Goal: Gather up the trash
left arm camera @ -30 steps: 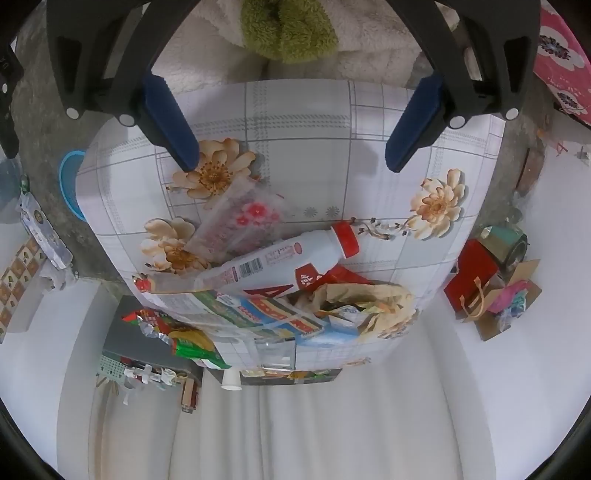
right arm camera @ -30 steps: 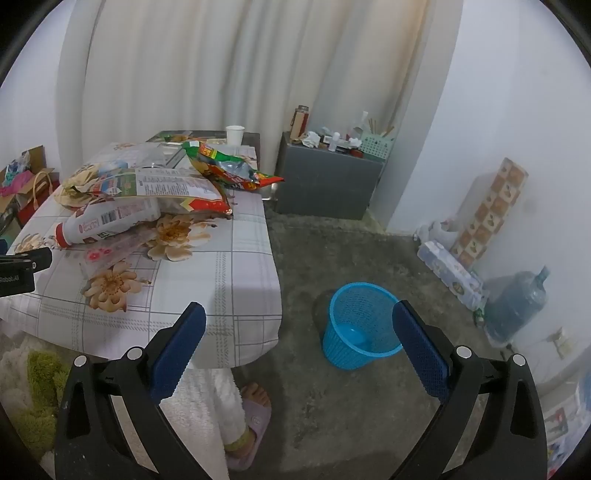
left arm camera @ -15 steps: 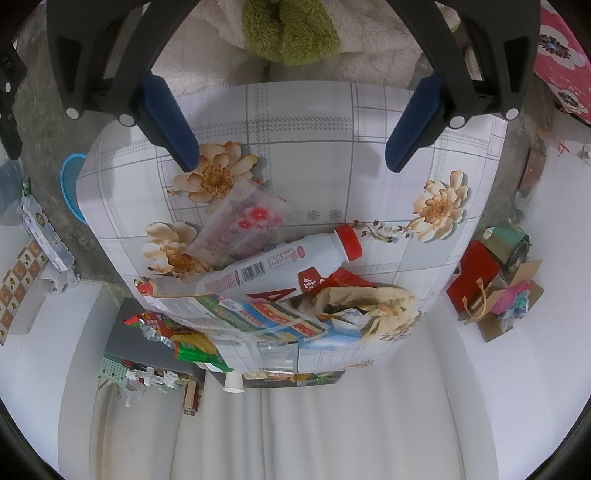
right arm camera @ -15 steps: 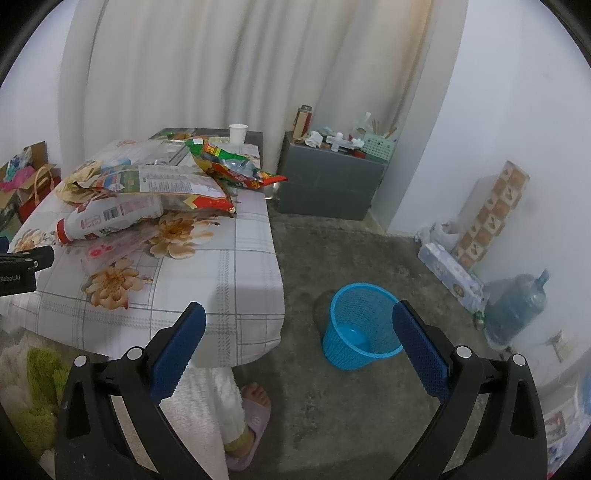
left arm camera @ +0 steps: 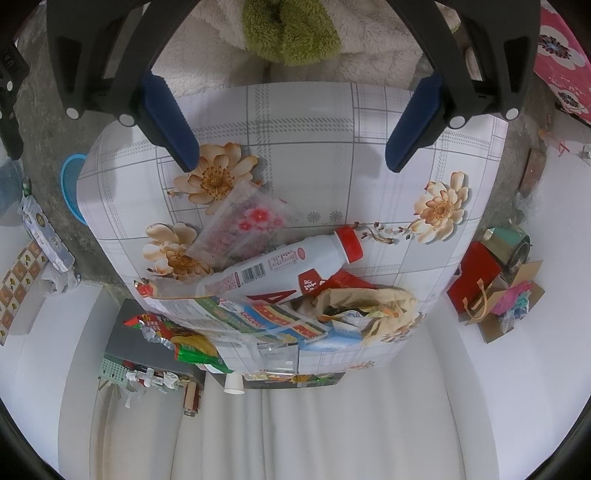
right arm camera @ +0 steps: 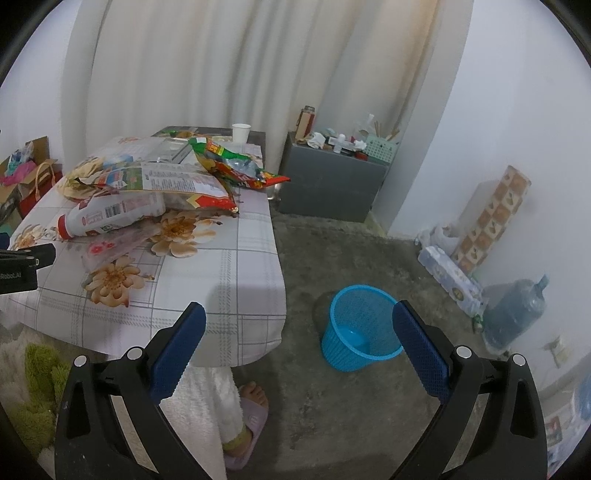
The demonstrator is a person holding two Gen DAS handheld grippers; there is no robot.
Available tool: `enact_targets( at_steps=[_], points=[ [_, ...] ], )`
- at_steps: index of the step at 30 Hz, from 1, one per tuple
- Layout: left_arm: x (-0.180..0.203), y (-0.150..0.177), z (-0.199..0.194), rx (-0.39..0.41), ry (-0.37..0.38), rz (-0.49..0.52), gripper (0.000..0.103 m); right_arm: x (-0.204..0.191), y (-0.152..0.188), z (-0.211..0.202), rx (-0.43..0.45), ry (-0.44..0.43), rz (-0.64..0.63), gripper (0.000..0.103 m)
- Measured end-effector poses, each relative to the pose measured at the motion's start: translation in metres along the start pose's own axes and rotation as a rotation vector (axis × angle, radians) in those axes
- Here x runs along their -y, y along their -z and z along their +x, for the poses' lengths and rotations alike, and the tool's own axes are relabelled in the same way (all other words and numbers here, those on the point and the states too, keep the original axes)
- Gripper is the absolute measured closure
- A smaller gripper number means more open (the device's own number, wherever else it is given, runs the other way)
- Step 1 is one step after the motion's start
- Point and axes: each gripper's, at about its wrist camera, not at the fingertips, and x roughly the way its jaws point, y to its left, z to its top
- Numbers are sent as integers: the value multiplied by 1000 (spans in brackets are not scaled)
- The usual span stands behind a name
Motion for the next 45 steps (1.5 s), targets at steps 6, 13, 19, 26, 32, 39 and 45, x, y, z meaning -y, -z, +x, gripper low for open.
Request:
enact_targets(
  at_steps=[6,13,19,26,32,39,45],
  points=[
    [0,0,0,-1,1,0,4,0,-1,1,0,1,-5,8],
    [0,2,1,-3,3,2,4,-1,-1,1,1,2,-6,8],
    [0,2,1,-3,3,2,4,-1,-1,1,1,3,-8,8],
    [0,2,1,-5,4,2,4,-2,-1,1,0,3,-8,8],
    [0,2,1,-6,3,2,4,-2,-1,1,0,3,-10,8],
    [0,2,1,-8,4,2,4,-17,3,1,4,-1,-14,8],
    [0,3,1,-6,9,1,4,-22,1,-1,9,4,-16,8]
  ],
)
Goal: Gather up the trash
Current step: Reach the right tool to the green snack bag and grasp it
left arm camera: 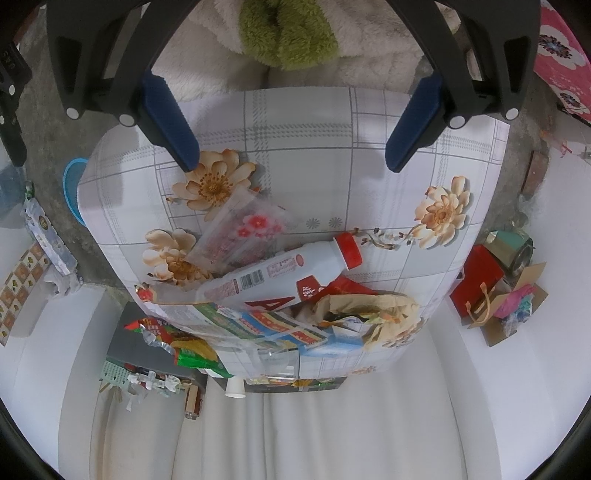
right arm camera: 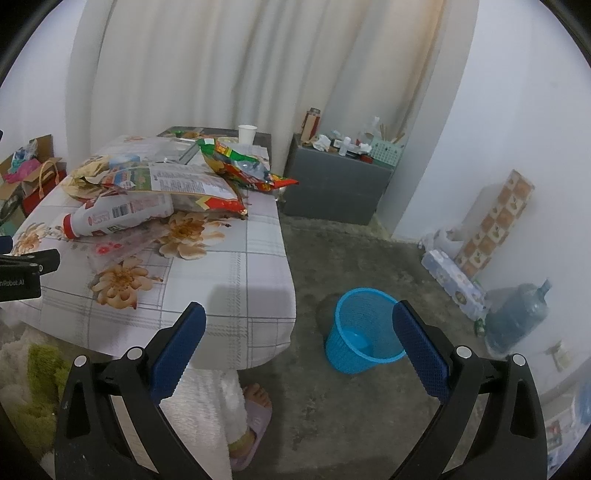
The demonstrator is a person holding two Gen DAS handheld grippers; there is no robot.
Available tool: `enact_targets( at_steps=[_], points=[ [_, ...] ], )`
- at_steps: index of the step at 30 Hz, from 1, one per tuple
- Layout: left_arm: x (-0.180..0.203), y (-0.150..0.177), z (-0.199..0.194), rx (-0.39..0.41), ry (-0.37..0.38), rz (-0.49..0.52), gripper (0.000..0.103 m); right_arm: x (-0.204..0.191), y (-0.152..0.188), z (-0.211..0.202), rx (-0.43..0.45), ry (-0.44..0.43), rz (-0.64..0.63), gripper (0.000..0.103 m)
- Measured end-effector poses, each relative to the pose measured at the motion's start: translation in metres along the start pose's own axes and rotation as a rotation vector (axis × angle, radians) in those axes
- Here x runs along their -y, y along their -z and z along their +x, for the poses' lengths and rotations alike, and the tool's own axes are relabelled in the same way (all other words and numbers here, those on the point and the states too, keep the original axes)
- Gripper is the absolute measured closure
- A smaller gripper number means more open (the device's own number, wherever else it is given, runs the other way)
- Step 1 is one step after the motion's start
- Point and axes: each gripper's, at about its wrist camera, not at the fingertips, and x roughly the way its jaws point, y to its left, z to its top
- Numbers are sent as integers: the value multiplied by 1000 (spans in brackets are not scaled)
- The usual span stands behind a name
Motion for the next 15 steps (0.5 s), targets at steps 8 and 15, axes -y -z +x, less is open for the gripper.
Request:
enact_targets(
  at_steps=[8,15],
  points=[
    [-4,10,-6,5,84,21,4,-6,-7,-15,23,39,-5,8],
    [7,6,-15,-16,230,122,4,-7,-20,-21,61,68,24,8]
  ],
)
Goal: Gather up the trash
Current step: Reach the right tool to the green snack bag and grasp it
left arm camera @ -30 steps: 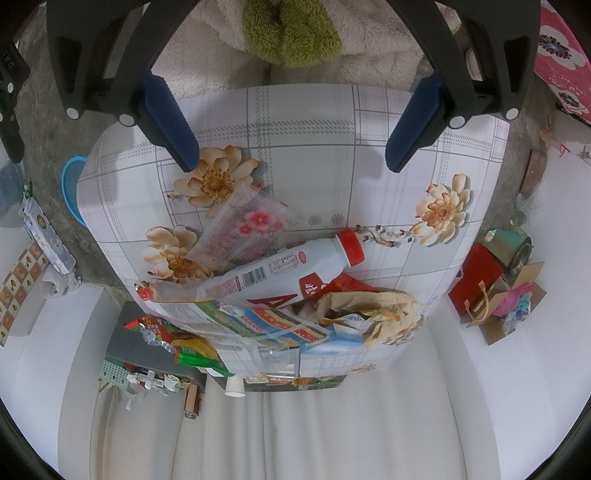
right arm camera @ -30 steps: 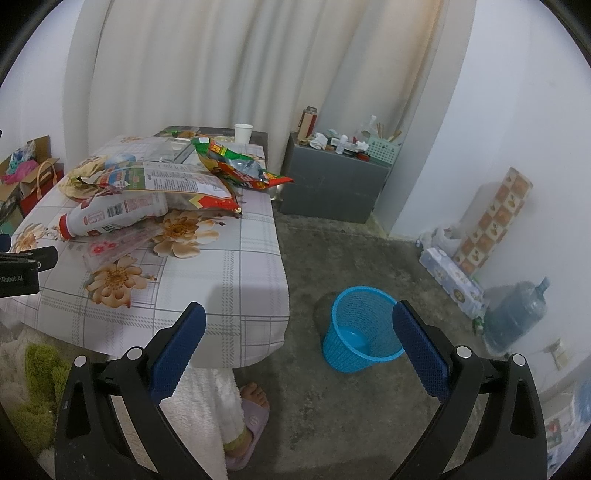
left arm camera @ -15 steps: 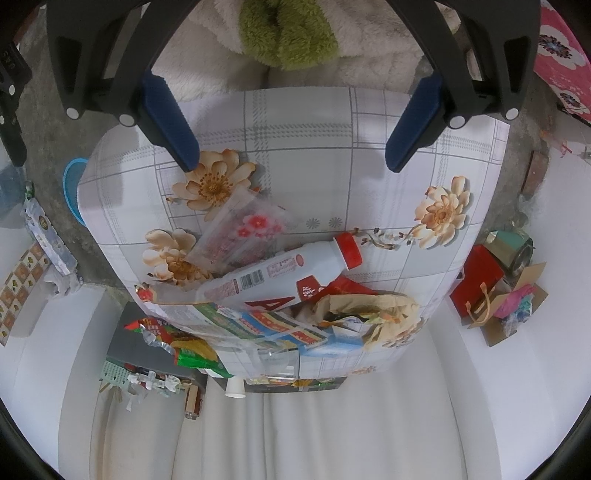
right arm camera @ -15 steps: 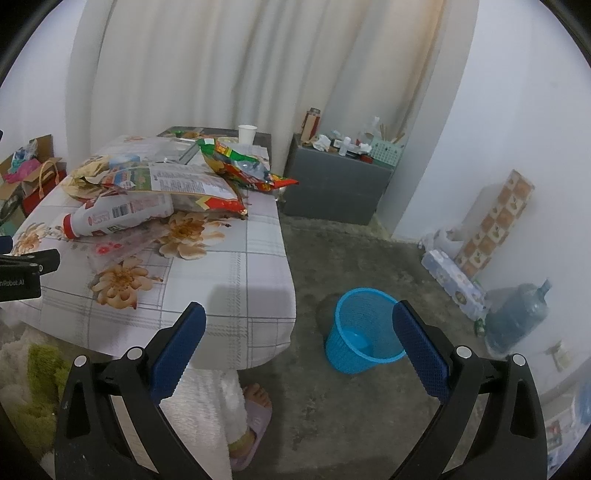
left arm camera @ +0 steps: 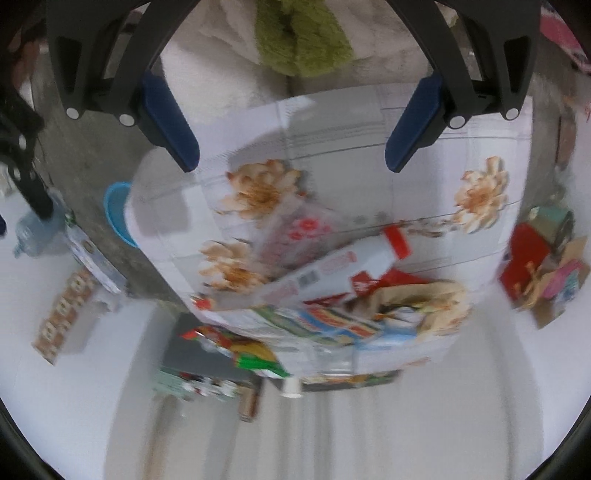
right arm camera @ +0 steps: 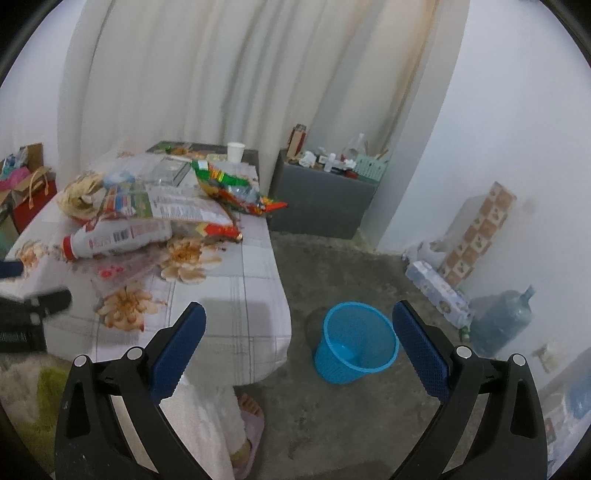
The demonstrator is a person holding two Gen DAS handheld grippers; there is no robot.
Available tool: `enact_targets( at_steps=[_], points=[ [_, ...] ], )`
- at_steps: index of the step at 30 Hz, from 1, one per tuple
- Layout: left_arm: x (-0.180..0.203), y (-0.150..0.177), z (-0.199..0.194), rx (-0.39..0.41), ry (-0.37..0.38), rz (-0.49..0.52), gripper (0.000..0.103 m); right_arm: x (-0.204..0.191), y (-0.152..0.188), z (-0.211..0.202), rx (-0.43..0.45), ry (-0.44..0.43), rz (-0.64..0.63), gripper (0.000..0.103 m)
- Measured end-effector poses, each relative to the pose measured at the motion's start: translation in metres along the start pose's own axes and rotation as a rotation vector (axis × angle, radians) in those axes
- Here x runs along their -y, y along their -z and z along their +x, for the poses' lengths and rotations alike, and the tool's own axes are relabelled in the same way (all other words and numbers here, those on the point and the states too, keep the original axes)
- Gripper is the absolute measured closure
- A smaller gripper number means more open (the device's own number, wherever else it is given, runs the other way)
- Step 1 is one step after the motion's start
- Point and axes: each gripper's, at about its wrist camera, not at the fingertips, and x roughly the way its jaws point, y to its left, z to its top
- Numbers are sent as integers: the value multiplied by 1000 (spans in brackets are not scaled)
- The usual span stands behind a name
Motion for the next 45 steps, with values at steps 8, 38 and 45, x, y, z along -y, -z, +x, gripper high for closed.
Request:
enact_targets(
  at_steps=[8,38,45],
  points=[
    [-2,-18,14,-67,188,-3,4,12,-18,28,30,-42,96,7],
    [79,-45,90,520,-215,1056,4,63,-74,285,-432,-994,1115,8],
    [85,-32,118,519,-344,1181,4,44,-72,329,-561,-1019,1237,8]
  ],
)
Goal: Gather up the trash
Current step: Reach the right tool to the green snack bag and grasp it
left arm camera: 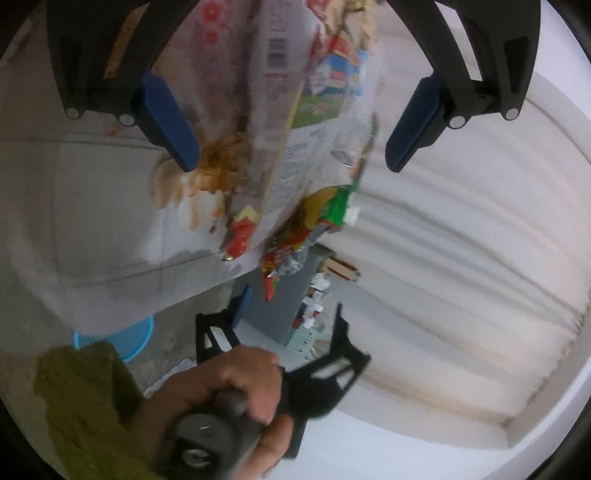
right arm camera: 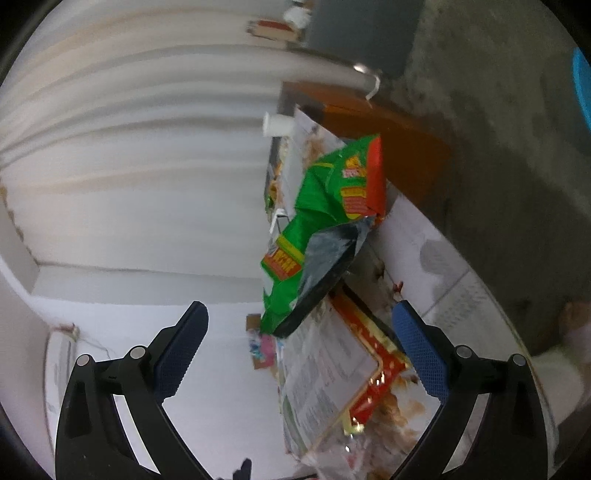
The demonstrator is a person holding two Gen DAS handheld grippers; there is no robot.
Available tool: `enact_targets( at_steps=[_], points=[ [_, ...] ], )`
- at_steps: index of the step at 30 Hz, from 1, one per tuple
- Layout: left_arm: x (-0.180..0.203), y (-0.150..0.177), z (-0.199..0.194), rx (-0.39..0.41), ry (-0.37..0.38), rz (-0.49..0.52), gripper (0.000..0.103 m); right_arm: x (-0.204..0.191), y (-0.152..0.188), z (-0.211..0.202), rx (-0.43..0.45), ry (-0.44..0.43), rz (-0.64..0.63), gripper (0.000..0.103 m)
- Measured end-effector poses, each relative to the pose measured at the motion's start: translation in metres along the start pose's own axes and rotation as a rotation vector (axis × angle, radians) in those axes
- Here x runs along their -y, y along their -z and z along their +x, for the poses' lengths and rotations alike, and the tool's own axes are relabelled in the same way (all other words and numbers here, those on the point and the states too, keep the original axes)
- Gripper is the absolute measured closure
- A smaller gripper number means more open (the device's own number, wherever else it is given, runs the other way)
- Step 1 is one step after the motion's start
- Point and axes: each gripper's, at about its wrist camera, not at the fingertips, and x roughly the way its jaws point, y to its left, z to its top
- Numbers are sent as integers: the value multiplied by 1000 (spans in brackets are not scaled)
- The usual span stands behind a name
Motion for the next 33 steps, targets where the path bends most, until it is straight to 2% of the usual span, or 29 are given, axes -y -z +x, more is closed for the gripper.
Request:
enact_targets(
  at_steps=[6,12,15,17,21,22,26,29,33],
  points=[
    [7,-5,17,1,-71,88,4,11,-14,21,-29,-22,100,9],
    [8,-11,40,-49,-73,107,4,10,-25,33,-48,-28,127,9],
    [7,-11,43,-63,-75,110,12,9,-29,37,-59,-27,137,10],
    [5,-15,51,-70,-74,99,17,11,-28,36,-58,-22,146,15],
    [5,-20,47,-86,-74,86,44,16,-28,39,-62,-9,169,28],
    [7,-21,47,-92,-73,87,50,19,-27,39,-60,-7,172,34],
    [7,-25,48,-109,-66,95,59,28,-26,43,-69,-8,207,54],
    [8,-29,42,-114,-78,93,70,34,-24,45,-78,-24,229,62],
    [1,-35,49,-118,-95,94,88,43,-20,47,-97,-60,255,73]
  ],
)
